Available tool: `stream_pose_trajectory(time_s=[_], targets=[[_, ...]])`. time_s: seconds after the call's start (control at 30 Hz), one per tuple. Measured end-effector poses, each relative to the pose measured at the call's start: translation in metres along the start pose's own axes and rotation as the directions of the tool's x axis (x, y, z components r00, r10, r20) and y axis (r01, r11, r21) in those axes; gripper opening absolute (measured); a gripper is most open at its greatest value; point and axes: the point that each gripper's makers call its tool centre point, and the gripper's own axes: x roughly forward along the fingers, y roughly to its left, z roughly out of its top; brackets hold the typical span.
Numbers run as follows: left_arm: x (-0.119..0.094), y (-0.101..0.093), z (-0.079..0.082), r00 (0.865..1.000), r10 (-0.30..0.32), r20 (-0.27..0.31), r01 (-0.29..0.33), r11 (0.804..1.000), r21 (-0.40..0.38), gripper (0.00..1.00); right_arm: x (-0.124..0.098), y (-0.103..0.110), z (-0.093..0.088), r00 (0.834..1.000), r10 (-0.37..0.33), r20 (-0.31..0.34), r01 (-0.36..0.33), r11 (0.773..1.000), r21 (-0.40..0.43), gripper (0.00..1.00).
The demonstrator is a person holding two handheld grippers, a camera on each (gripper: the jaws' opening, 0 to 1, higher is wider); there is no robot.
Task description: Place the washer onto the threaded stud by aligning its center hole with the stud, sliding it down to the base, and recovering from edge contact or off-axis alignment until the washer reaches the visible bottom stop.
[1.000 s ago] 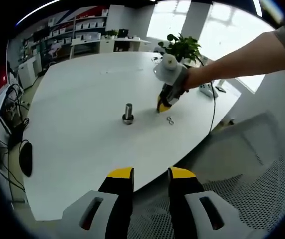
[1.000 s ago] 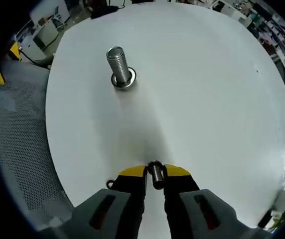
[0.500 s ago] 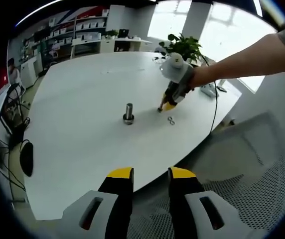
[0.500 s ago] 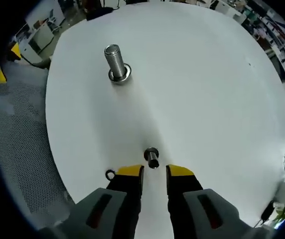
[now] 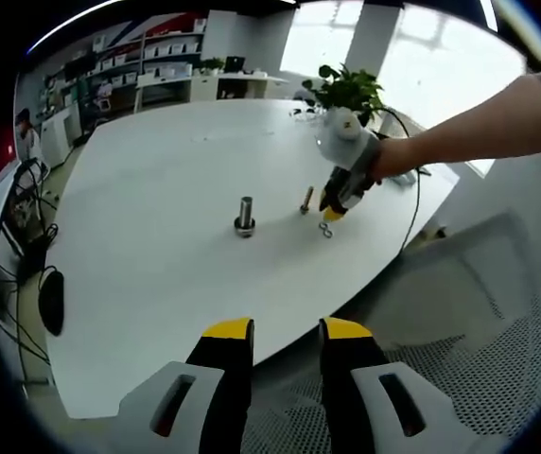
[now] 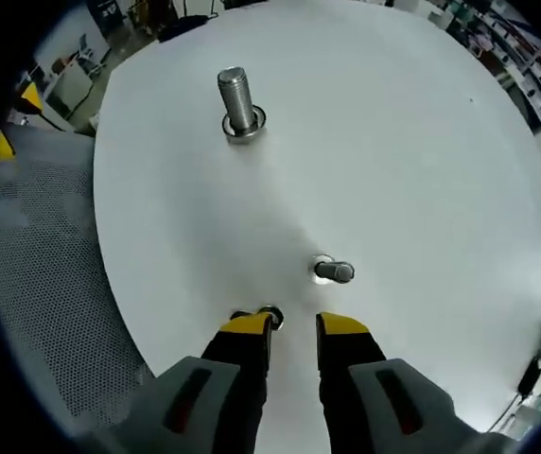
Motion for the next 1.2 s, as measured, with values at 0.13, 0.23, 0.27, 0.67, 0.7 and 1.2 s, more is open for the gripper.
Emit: stream_pose_trajectory(time_s=[0.13, 0.23, 0.27, 0.67, 0.7, 1.2], targets=[[0.0, 0.0, 0.0, 1.0, -0.002, 0.0, 0.002, 1.0, 0.0, 0.26, 0.003, 0.004, -0.001, 1.0, 0.006, -0.002, -0.006, 1.0, 0.015, 0.21], [0.0, -0.001, 0.0, 1.0, -0.005, -0.002, 0.005, 1.0, 0.002, 0.25, 0.003, 0.003, 0.001, 1.0, 0.001, 0.008, -0.001, 1.0, 0.02, 0.21], [0.0, -0.001, 0.0, 1.0, -0.006, -0.002, 0.006, 1.0, 0.003, 0.25, 0.003, 0.003, 0.001, 1.0, -0.001, 0.006, 0.001, 1.0, 0.017, 0.21], [0.0, -0.003, 0.0, 1.0, -0.014, -0.003, 0.014, 1.0, 0.003, 0.25, 0.003, -0.003, -0.009, 1.0, -0.005, -0.004, 0.005, 1.0, 0.014, 0.2], [0.0, -0.003, 0.0, 1.0, -0.015, -0.004, 0.015, 1.0, 0.003, 0.25, 0.003, -0.003, -0.009, 1.0, -0.006, -0.005, 0.006, 1.0, 0.009, 0.2], [0.0, -0.003, 0.0, 1.0, -0.02, -0.001, 0.02, 1.0, 0.004, 0.25, 0.005, -0.004, -0.006, 1.0, -0.015, 0.016, 0.014, 1.0, 0.014, 0.16]])
